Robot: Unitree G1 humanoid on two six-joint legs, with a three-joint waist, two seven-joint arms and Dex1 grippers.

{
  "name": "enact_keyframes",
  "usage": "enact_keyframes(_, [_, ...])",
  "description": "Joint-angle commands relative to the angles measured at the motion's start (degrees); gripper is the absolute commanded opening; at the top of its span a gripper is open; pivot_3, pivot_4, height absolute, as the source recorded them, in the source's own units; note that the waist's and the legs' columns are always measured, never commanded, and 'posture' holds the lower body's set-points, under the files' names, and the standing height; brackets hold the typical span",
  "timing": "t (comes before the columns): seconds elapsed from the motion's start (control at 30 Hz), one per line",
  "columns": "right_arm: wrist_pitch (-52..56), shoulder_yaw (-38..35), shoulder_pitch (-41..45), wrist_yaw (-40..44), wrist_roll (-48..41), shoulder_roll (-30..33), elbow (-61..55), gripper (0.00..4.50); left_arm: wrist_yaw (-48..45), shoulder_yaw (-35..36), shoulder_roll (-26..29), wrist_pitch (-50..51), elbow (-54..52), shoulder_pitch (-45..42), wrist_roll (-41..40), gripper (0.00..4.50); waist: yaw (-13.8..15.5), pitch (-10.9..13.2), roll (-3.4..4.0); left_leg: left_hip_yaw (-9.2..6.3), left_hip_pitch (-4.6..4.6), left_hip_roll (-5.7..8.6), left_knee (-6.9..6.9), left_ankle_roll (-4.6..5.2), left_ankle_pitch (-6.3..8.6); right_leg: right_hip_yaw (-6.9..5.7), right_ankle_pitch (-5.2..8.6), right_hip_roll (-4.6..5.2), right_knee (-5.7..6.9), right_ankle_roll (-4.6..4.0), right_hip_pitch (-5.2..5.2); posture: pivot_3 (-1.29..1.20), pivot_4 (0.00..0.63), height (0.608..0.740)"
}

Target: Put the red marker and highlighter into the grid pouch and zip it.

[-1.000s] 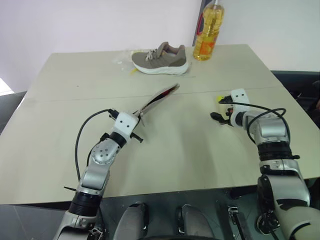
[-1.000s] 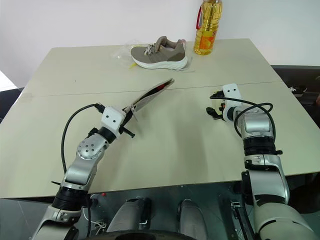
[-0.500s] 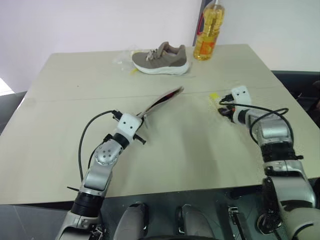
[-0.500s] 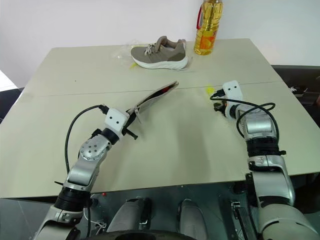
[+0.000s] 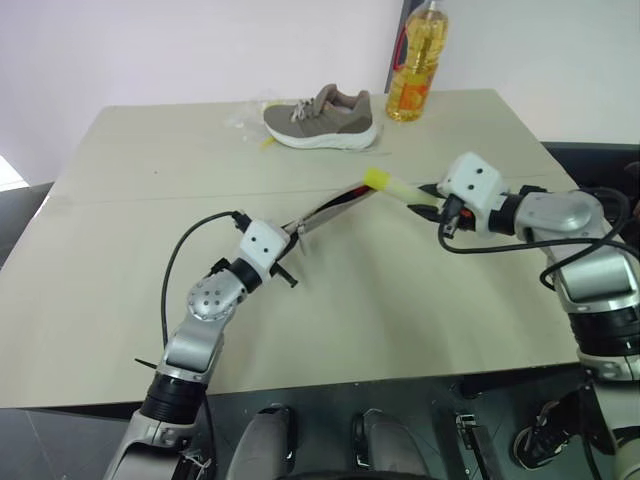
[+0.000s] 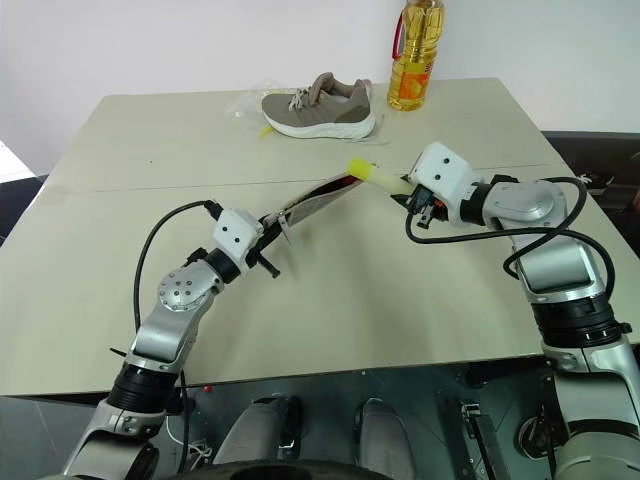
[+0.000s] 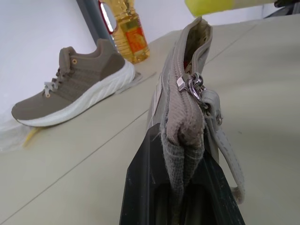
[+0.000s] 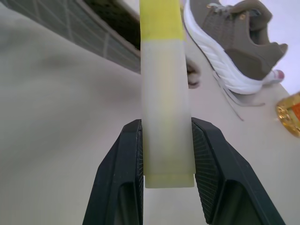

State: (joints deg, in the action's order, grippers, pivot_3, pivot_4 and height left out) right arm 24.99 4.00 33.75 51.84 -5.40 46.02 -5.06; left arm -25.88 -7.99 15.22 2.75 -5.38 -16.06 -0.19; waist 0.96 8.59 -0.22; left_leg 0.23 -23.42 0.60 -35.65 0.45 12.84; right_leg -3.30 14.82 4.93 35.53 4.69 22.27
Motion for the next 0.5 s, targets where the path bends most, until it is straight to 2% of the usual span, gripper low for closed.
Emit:
enact_keyframes(0.03, [-0.05,-0.16,-0.62,1.84,-0.35,1.60,-2.42,0.88,0.01,-0.75,-0.45,-1.63,-2.06,-0.55,0.09,0.00,0.00,0.00,0.00,0.00,0.00,0.00,0.00,0.00,0.00,0.00,0.00,0.01,0.00,0.00,0.00,0.00,0.150,0.731])
enact_keyframes(0.27, [-1.68,1.70,-0.01,2.93,1.84,2.10,-1.37,0.88,-0.46,-1.87,-0.73,-1.86,-3.10,-0.12,0.17,0.00,-0.11,0.00,0.00,0.00,0.00,0.00,0.01,0.00,0.00,0.00,0.00,0.01,0.00,-0.01,0.04,0.00,0.150,0.731])
enact_keyframes(0.5, [-8.85,5.93,0.14,5.79,7.36,5.35,-1.54,0.88,-4.71,-4.69,2.80,-3.62,-4.99,0.68,1.16,0.00,-0.06,0.00,0.00,0.00,0.00,0.00,0.01,0.00,0.01,0.00,0.03,0.03,-0.01,-0.07,0.04,0.00,0.150,0.731])
